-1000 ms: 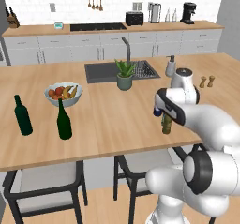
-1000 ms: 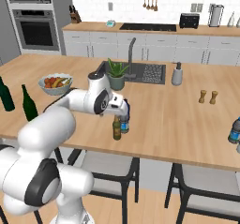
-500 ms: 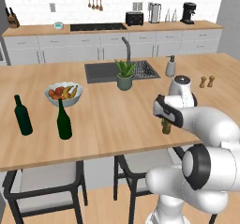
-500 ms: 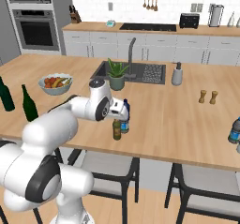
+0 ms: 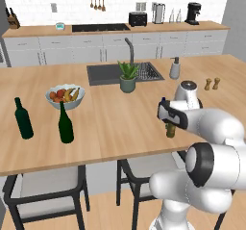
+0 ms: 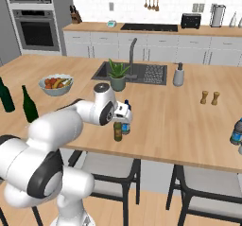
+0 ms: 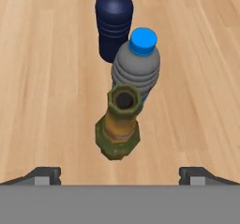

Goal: Move the plastic bottles in the middle to the plastics group, and the glass bottles in the middle to the glass group.

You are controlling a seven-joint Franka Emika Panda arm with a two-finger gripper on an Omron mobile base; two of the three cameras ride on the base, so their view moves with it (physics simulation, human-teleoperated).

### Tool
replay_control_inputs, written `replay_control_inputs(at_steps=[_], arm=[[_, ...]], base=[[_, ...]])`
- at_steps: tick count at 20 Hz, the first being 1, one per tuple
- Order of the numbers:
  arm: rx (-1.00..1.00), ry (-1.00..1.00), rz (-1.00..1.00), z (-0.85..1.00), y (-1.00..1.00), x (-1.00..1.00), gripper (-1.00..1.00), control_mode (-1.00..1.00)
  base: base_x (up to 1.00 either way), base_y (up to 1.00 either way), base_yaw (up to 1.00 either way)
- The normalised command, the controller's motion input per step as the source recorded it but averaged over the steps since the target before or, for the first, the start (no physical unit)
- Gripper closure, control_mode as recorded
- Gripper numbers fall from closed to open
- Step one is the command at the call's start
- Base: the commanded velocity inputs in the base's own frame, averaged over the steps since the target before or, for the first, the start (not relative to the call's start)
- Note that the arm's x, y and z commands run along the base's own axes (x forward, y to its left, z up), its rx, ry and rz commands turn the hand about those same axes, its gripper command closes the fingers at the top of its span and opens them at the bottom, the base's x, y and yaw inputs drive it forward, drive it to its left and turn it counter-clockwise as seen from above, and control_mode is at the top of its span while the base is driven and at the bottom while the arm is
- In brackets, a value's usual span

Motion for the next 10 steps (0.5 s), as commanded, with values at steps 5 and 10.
replay_control_inputs(at_steps=[5,10], arm=[[0.00,0.00,0.00,-0.14,0.00,0.09,-1.00,-1.00],[0.00,0.00,0.00,-0.16,0.00,0.01,-1.00,-1.00]], base=[[0.00,0.00,0.00],[0.00,0.00,0.00]])
